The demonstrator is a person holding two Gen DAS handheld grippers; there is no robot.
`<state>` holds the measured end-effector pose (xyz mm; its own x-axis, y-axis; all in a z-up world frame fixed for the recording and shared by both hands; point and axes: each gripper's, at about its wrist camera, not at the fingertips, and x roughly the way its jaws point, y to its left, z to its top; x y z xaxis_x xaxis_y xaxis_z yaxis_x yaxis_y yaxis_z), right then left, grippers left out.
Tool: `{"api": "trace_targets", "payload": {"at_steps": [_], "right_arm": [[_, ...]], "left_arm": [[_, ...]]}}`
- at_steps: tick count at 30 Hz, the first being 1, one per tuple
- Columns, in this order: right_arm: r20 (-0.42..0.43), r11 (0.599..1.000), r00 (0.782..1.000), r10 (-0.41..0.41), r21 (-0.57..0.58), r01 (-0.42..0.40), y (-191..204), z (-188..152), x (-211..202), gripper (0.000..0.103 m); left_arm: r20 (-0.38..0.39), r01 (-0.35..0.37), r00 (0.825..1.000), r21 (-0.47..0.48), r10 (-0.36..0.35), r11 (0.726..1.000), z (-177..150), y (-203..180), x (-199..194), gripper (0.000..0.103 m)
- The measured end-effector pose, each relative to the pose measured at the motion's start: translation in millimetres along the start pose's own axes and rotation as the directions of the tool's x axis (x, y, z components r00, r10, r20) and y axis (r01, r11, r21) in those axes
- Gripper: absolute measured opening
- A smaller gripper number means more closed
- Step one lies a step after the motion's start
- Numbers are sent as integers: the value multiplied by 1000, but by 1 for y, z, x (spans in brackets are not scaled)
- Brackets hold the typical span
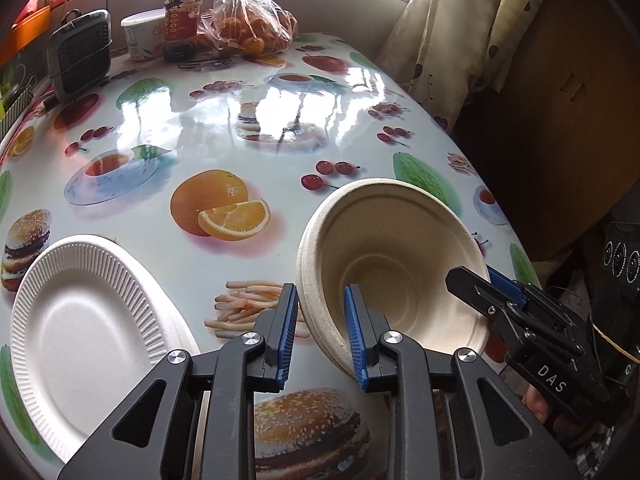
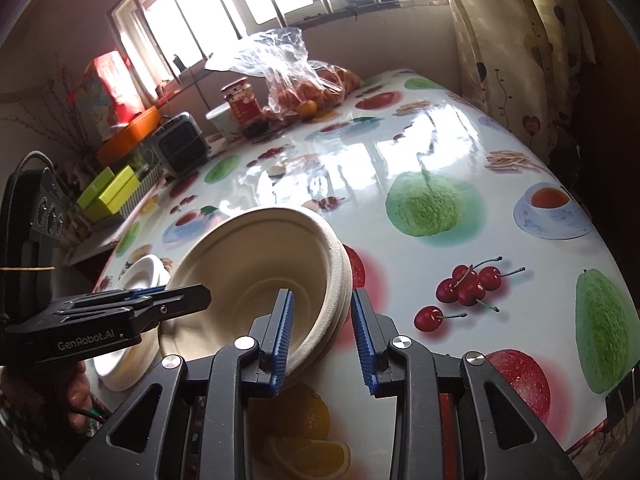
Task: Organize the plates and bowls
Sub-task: 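Lift the nested bowl stack with both grippers and carry it over the white plate stack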
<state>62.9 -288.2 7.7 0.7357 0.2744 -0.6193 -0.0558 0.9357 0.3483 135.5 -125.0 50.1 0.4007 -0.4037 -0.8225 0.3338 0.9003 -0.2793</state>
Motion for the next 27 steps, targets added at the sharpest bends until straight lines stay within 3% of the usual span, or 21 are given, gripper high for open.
{"api": "trace_targets", "payload": {"at_steps": [27], "right_arm": [[26,1000,1000,-14,-20,14,15,6,-11,28]], "left_arm": [[43,-2,999,-14,3,1000,-1,5,-20,24]]}}
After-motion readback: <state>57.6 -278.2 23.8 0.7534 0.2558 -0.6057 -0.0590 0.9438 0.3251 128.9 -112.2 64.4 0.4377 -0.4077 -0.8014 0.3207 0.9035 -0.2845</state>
